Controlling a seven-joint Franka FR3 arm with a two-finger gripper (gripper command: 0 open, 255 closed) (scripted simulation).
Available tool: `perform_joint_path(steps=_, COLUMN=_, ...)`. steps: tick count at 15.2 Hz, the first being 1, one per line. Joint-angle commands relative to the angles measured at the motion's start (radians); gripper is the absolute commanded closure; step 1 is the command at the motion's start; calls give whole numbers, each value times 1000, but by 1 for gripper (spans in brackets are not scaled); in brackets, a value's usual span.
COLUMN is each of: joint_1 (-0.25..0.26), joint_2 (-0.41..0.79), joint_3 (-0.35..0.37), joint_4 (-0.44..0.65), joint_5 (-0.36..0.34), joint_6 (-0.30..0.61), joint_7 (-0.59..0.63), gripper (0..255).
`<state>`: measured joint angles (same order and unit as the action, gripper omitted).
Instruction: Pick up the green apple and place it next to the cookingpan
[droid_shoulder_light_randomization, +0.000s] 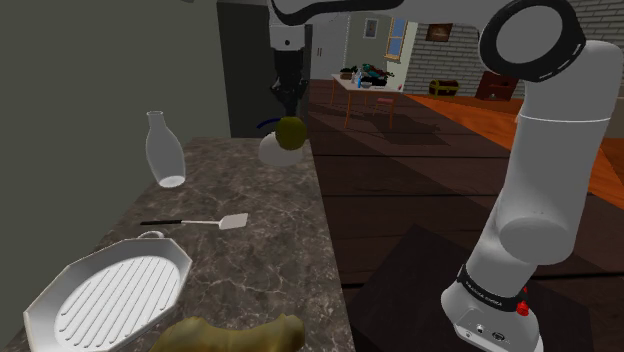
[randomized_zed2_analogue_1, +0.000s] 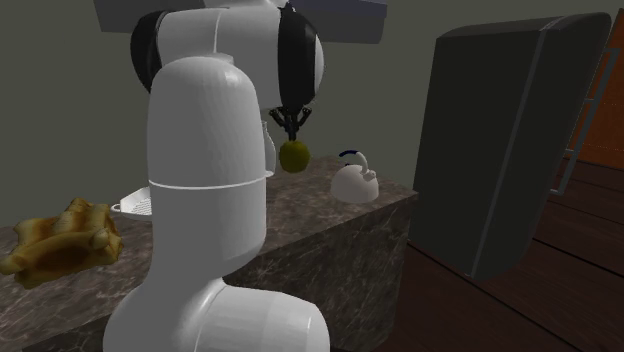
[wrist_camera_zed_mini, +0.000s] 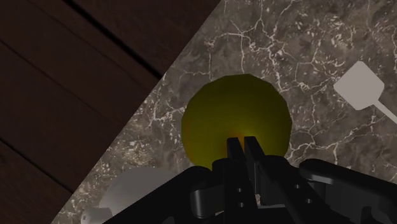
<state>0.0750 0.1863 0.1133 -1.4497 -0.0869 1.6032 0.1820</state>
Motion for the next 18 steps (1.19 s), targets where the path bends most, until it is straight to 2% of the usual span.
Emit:
perform_joint_path(steps=1, joint_1=25, joint_2=-9, joint_3=17, joint_4=-12, joint_5=-1, joint_6=0, joint_7=43, gripper=255)
perform_joint_path(steps=10, joint_1=145, joint_2=-13, joint_3=100, joint_4=-16, joint_5=-7, joint_6=-15, joint_7=245, gripper=255)
perform_joint_path(steps=18, joint_1=264, joint_2=57, joint_3=172, joint_4=78, joint_5=-29, joint_6=-54, joint_7=429, gripper=255)
